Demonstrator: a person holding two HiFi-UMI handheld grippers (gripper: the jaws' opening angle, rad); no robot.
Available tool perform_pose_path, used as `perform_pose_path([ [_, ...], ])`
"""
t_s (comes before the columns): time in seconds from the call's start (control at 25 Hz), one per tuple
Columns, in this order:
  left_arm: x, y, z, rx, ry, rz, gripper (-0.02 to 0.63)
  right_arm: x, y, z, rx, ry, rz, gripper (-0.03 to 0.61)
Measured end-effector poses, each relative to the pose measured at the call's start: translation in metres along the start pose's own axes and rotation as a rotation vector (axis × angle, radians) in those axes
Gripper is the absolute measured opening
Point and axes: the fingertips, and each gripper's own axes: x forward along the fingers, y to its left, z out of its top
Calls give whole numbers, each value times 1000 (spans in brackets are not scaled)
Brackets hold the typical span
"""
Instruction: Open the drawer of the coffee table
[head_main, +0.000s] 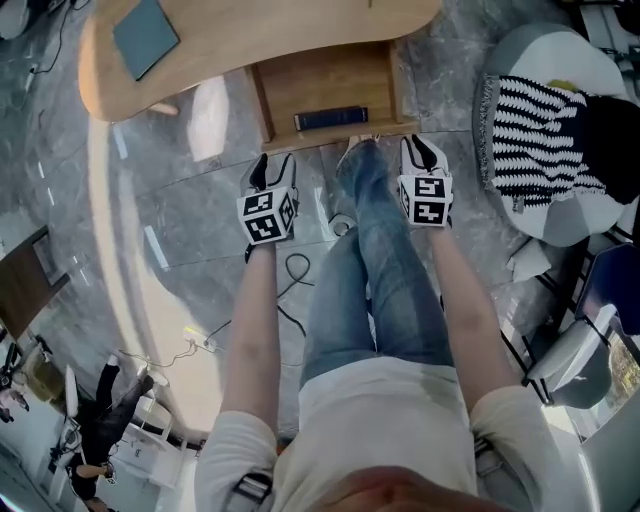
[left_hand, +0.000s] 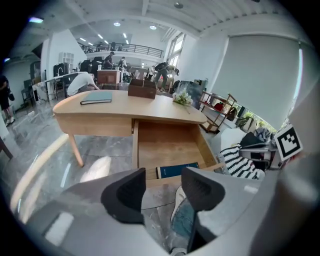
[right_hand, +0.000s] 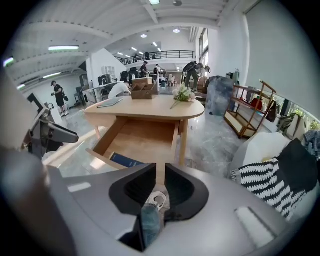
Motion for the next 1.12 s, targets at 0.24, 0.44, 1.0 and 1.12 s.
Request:
perform_pose_path([
  [0.24, -62, -37, 22, -10, -70, -4, 102, -65, 14, 33, 53, -79, -16, 0],
  [0.44, -122, -70, 47, -61, -134, 1, 50, -133, 31, 63, 96, -147, 38, 0],
  [1.0, -272, -164, 121, -126, -276, -60, 2, -286, 63, 147, 74, -249, 240, 0],
  [1.12, -293, -171, 128, -116, -283, -75, 2, -307, 75, 169, 63, -271, 302, 0],
])
